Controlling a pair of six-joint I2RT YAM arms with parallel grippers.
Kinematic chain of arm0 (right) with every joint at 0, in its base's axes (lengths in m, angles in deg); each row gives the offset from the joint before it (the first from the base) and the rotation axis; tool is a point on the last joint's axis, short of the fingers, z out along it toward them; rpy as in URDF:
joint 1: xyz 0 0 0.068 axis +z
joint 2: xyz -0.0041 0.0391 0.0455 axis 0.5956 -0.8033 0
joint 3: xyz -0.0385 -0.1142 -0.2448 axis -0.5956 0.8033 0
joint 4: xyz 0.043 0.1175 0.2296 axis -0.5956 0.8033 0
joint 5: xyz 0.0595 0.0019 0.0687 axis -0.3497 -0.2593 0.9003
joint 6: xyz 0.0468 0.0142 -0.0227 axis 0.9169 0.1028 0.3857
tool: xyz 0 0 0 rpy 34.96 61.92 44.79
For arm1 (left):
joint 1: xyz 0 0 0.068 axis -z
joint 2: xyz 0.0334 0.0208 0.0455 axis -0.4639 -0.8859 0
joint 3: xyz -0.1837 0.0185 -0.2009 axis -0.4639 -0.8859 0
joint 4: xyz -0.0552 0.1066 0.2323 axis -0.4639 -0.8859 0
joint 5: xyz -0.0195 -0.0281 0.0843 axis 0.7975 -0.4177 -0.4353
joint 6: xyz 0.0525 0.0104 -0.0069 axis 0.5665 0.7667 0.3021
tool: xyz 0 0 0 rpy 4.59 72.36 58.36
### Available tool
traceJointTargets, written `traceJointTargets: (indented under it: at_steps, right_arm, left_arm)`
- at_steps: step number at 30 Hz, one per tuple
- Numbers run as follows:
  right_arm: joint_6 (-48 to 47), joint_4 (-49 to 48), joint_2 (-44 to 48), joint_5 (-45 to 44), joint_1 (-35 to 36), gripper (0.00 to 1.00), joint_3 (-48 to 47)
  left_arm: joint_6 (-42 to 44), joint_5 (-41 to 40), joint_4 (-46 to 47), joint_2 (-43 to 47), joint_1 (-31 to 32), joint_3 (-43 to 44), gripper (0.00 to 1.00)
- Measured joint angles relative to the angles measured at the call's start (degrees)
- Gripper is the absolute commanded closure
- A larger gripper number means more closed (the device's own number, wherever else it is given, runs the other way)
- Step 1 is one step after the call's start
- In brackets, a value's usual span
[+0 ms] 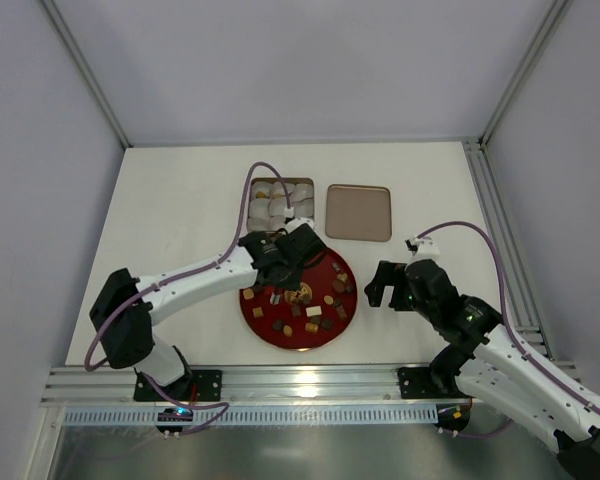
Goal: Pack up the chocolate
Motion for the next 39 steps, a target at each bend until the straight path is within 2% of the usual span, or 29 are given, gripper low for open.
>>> traceJointTargets:
  at_steps: [17,24,31,39]
  right_arm:
    - [0.0,-0.46,-0.17,0.0,0.0,0.0,0.0]
    - [-0.02,-0.57,-0.96,0.0,0.0,0.0,0.0]
    - [-0.02,-0.57,-1.01,0.02,0.0,0.0,0.0]
    - [-0.04,-0.5,-1.62,0.0,0.0,0.0,0.0]
  left_arm:
    - [0.0,2.84,-4.15,8.81,0.04,1.25,0.71]
    - [0.55,1.92,-6.25,9.46,-0.37,7.37,0.69]
    - [3.85,1.36,-6.32,3.87,-6.29,17.18,0.69]
    - [8.7,2.51,-4.44,-9.53,-15.54,26.14,0.69]
